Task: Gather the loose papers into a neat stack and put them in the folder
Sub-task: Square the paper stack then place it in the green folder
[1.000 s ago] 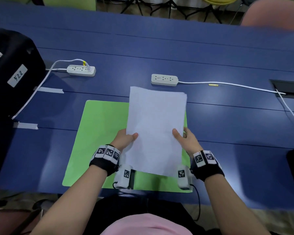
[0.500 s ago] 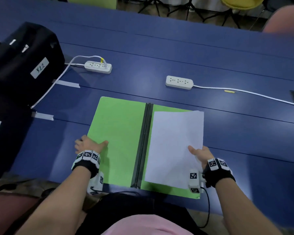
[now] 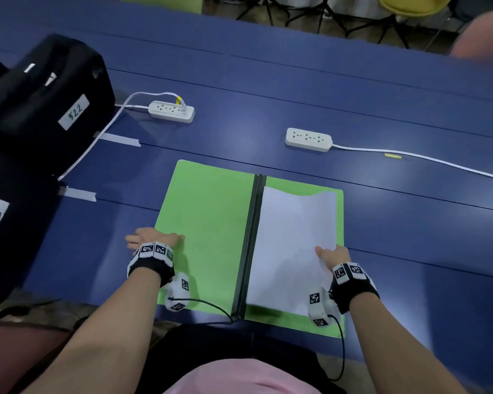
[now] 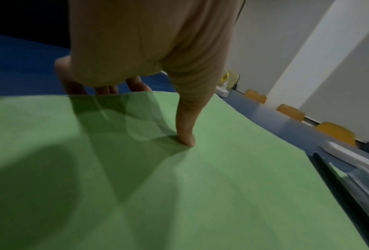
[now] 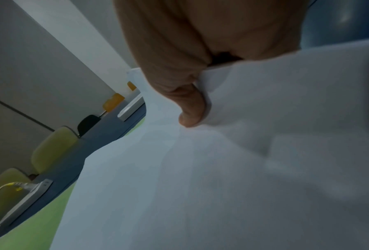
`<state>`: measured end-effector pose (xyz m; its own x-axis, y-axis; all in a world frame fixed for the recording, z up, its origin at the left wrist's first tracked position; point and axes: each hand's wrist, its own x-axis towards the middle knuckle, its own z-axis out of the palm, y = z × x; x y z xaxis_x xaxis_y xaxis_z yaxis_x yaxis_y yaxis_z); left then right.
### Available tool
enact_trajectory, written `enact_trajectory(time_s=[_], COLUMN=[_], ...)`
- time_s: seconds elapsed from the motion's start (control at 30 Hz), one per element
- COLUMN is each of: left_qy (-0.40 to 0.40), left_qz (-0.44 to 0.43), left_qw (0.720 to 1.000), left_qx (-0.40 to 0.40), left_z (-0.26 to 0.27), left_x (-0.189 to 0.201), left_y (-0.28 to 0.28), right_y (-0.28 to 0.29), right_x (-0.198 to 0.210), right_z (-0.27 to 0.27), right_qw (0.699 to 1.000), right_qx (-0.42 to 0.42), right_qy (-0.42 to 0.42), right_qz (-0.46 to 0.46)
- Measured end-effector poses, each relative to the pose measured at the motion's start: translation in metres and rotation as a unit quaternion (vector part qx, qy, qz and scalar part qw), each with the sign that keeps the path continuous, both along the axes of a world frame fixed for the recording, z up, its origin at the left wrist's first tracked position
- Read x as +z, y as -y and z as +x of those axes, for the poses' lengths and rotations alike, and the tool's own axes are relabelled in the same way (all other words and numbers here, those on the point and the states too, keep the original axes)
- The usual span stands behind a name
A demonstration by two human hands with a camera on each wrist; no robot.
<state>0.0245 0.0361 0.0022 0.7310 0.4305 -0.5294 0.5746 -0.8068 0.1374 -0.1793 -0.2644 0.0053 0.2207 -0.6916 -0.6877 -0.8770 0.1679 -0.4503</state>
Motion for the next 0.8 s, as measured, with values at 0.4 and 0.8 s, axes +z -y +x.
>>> enact_trajectory(time_s=[0.4, 0.8], left_qy=[-0.004, -0.112], left_qz=[-0.229, -0.452], left_qw=[0.947, 0.815], left_qx=[-0.226, -0.345], left_z=[0.016, -0.045], left_x=[0.089, 0.176], left_y=[-0.006, 0.016], right_y=[-0.006, -0.034], right_x=[-0.01, 0.037], right_z=[0.003, 0.031], right_qw=[0.996, 0.965], right_qx=[-0.014, 0.064], right_qy=[-0.068, 0.097], right_qz=[-0.063, -0.237])
